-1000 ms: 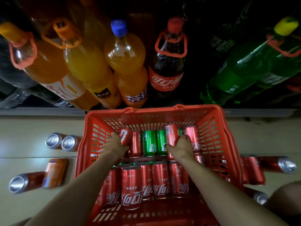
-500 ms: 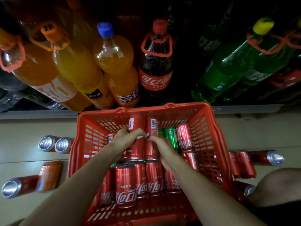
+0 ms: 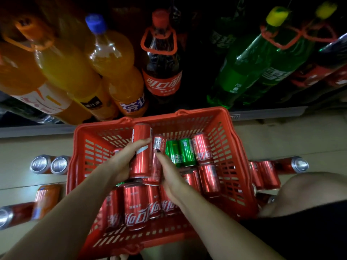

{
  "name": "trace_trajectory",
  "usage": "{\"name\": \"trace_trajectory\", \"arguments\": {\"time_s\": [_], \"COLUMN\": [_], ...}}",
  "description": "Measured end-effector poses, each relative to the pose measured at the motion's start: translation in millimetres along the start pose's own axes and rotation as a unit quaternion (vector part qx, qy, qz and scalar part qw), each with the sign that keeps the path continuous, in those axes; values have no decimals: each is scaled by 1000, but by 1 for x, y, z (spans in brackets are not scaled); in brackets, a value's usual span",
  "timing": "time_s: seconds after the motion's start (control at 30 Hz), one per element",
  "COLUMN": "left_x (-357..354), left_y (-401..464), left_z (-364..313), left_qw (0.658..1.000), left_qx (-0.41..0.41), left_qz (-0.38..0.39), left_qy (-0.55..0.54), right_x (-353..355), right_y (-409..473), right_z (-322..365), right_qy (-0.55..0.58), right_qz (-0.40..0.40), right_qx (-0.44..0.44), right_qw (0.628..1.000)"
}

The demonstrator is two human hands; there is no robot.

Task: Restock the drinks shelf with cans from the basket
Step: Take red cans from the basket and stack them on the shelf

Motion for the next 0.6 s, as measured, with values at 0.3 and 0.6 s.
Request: {"name": "trace_trajectory", "arguments": {"time_s": [0.3, 0.6], "left_x": [-28, -76], "left_y": [-76, -331], "left_z": [-57, -262], "left_qw": [995, 980], "left_qx": [-102, -193], "left_qz": [-17, -21], "left_qy": [9, 33], "right_x": [-16, -149], "right_y": [-56, -298], "right_z": [62, 268], "right_qy": [2, 3], "right_qz": [-47, -12], "right_qx": [111, 190], "right_qw": [993, 982]}}
Point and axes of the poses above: each hand's wrist, its own y-axis towards the middle knuckle, its own x-axis out of the back of the hand, z = x × y, the point moved 9 cm from there along y, towards the middle knuckle, and after that the axes turned 10 degrees about y, right-handed, at the moved point
